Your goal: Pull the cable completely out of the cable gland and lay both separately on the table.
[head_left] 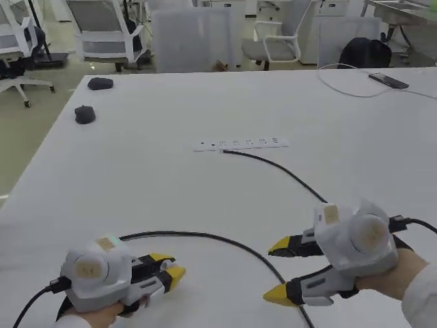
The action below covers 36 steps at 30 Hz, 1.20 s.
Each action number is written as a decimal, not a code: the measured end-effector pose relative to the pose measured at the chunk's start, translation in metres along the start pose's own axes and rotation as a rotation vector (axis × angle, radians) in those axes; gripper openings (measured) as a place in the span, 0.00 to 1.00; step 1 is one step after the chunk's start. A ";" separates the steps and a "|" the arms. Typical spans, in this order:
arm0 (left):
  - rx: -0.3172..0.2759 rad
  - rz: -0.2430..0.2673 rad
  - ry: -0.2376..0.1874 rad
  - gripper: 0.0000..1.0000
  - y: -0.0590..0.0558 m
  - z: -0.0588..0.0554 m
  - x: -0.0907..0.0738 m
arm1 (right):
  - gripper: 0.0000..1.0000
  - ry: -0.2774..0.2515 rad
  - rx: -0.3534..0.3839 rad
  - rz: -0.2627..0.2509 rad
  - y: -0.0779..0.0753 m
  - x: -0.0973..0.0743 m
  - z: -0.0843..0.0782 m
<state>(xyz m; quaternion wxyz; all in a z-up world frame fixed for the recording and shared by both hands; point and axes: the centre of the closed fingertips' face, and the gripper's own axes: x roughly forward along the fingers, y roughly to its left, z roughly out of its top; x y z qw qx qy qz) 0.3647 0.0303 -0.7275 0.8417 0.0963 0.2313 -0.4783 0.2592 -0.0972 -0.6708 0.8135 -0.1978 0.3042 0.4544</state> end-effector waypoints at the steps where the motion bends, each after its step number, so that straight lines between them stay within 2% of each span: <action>1: 0.029 0.014 0.020 0.18 0.003 -0.004 0.001 | 0.45 0.009 0.002 -0.012 0.002 -0.004 -0.005; 3: -0.002 0.019 0.024 0.18 0.006 -0.008 0.006 | 0.46 0.022 0.025 -0.049 -0.001 -0.011 -0.010; 5: -0.009 0.033 0.031 0.18 0.009 -0.011 0.008 | 0.45 -0.019 0.093 -0.089 -0.004 -0.018 -0.008; 6: -0.014 0.030 0.037 0.18 0.008 -0.013 0.009 | 0.45 -0.042 0.139 -0.104 -0.004 -0.020 -0.008; 8: -0.012 0.022 0.036 0.18 0.005 -0.015 0.011 | 0.45 -0.058 0.182 -0.123 -0.004 -0.023 -0.009; 12: -0.012 0.019 0.050 0.18 0.003 -0.025 0.011 | 0.46 -0.054 0.211 -0.130 -0.005 -0.024 -0.014; 16: -0.038 0.037 0.019 0.18 0.004 -0.025 0.008 | 0.45 -0.078 0.261 -0.162 -0.015 -0.021 -0.012; 20: -0.029 0.042 0.029 0.19 0.005 -0.026 0.007 | 0.46 -0.086 0.288 -0.180 -0.023 -0.018 -0.007; 21: -0.043 0.052 0.032 0.22 0.006 -0.027 0.006 | 0.46 -0.089 0.286 -0.184 -0.023 -0.018 -0.004; 24: -0.034 0.053 0.033 0.29 0.006 -0.027 0.002 | 0.46 -0.097 0.278 -0.189 -0.027 -0.018 0.003; 27: -0.061 0.054 0.020 0.36 0.007 -0.020 -0.003 | 0.47 -0.103 0.277 -0.190 -0.030 -0.018 0.008; 30: -0.098 0.051 -0.023 0.42 0.008 -0.006 -0.015 | 0.48 -0.104 0.285 -0.188 -0.031 -0.020 0.011; 31: -0.121 0.033 -0.052 0.43 0.005 0.002 -0.021 | 0.49 -0.107 0.291 -0.189 -0.031 -0.021 0.012; 33: -0.151 0.014 -0.071 0.45 0.003 0.010 -0.033 | 0.51 -0.105 0.294 -0.192 -0.031 -0.024 0.012; 36: -0.169 0.026 -0.090 0.50 0.009 0.024 -0.061 | 0.55 -0.104 0.305 -0.209 -0.030 -0.032 0.014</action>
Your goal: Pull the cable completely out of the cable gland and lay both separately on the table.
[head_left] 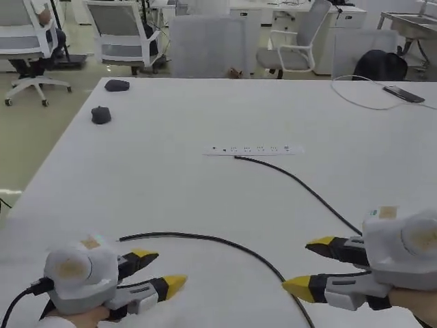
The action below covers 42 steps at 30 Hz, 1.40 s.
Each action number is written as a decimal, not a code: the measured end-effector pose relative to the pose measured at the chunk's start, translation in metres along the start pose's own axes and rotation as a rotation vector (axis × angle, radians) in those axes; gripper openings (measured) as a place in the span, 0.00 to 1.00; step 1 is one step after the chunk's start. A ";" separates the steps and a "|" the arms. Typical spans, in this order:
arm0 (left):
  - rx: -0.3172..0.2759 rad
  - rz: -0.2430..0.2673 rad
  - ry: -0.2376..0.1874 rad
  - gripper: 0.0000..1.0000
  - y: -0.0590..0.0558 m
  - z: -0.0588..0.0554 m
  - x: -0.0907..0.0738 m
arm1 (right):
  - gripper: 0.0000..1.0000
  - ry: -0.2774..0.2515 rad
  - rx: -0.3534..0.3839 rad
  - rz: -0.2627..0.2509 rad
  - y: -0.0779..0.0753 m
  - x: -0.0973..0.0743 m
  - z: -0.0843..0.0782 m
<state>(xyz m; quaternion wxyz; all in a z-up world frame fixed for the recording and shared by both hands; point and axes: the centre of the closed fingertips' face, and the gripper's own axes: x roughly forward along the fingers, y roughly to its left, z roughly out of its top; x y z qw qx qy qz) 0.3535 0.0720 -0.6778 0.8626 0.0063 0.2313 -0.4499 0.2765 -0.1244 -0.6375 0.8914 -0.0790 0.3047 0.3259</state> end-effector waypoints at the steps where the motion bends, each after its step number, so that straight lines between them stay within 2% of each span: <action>1: -0.030 0.012 -0.002 0.51 0.004 0.007 -0.010 | 0.56 -0.008 0.007 -0.007 -0.001 -0.002 0.002; 2: -0.073 0.023 -0.005 0.52 0.006 0.013 -0.018 | 0.57 -0.013 0.022 -0.013 -0.001 -0.006 0.003; 3: -0.105 0.032 -0.026 0.52 0.008 0.022 -0.026 | 0.57 -0.018 0.024 -0.016 -0.001 -0.009 0.004; 4: -0.122 0.035 -0.072 0.53 0.009 0.038 -0.040 | 0.57 -0.020 0.026 -0.021 -0.001 -0.013 0.004; 6: -0.118 0.037 -0.101 0.54 0.005 0.054 -0.064 | 0.57 -0.015 0.023 -0.038 -0.001 -0.020 0.003; 8: -0.092 0.036 -0.101 0.58 0.000 0.063 -0.085 | 0.58 -0.007 0.026 -0.046 -0.001 -0.025 -0.001; 9: -0.064 0.035 -0.079 0.60 -0.001 0.062 -0.092 | 0.58 -0.001 0.033 -0.047 0.001 -0.029 -0.003; 10: -0.045 0.038 -0.038 0.63 -0.003 0.057 -0.100 | 0.58 0.004 0.038 -0.050 0.002 -0.031 -0.006; 11: -0.026 0.047 -0.021 0.65 -0.004 0.056 -0.106 | 0.58 0.017 0.040 -0.051 0.003 -0.034 -0.011; 12: -0.005 0.056 -0.020 0.66 -0.006 0.057 -0.115 | 0.58 0.033 0.038 -0.049 0.005 -0.036 -0.015; 14: -0.018 0.070 -0.023 0.69 -0.010 0.055 -0.128 | 0.58 0.066 0.040 -0.048 0.010 -0.042 -0.025; 16: -0.045 0.084 -0.030 0.70 -0.012 0.053 -0.138 | 0.58 0.078 0.050 -0.048 0.013 -0.046 -0.030; 19: -0.052 0.096 -0.011 0.73 -0.017 0.042 -0.153 | 0.58 0.077 0.071 -0.049 0.016 -0.049 -0.033; 22: -0.044 0.124 0.018 0.74 -0.016 0.032 -0.165 | 0.58 0.079 0.087 -0.056 0.016 -0.050 -0.035; 25: -0.067 0.135 0.022 0.74 -0.015 0.026 -0.170 | 0.57 0.075 0.104 -0.059 0.015 -0.048 -0.035; 31: -0.090 0.141 0.036 0.75 -0.016 0.013 -0.170 | 0.57 0.074 0.122 -0.053 0.018 -0.045 -0.039; 36: -0.104 0.146 0.037 0.75 -0.016 0.011 -0.171 | 0.57 0.075 0.134 -0.051 0.021 -0.045 -0.042; 42: -0.098 0.158 0.030 0.74 -0.012 0.014 -0.170 | 0.57 0.077 0.153 -0.055 0.021 -0.046 -0.047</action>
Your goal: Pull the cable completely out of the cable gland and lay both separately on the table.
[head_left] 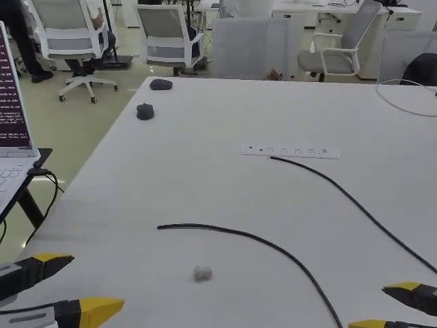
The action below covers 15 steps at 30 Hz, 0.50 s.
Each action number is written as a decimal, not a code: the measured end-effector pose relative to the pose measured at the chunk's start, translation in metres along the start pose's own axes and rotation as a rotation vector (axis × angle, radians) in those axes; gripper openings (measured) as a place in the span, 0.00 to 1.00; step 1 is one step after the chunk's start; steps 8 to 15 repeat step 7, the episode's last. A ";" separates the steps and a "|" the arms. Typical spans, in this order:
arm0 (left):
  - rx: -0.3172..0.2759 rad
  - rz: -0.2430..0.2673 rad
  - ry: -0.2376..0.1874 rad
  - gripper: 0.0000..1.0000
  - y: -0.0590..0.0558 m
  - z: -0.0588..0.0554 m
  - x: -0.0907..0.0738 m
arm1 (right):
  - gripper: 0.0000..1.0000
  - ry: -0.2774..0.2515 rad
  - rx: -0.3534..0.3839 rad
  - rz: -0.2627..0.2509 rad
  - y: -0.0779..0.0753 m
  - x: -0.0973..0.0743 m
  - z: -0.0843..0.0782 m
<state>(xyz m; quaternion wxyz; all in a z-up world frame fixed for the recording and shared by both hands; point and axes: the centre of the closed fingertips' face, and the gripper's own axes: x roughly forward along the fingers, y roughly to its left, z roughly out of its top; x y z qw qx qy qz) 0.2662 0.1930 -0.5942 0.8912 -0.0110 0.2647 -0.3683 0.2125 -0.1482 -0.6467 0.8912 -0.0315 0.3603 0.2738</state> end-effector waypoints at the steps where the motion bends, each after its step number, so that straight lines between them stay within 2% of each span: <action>1: -0.003 -0.001 0.004 0.74 0.000 0.000 0.001 | 0.57 0.000 0.008 0.002 0.000 0.001 -0.002; 7: 0.007 0.006 0.003 0.73 -0.002 0.001 0.002 | 0.57 0.019 0.019 0.015 0.005 0.004 -0.009; 15: 0.007 0.006 0.003 0.73 -0.002 0.001 0.002 | 0.57 0.019 0.019 0.015 0.005 0.004 -0.009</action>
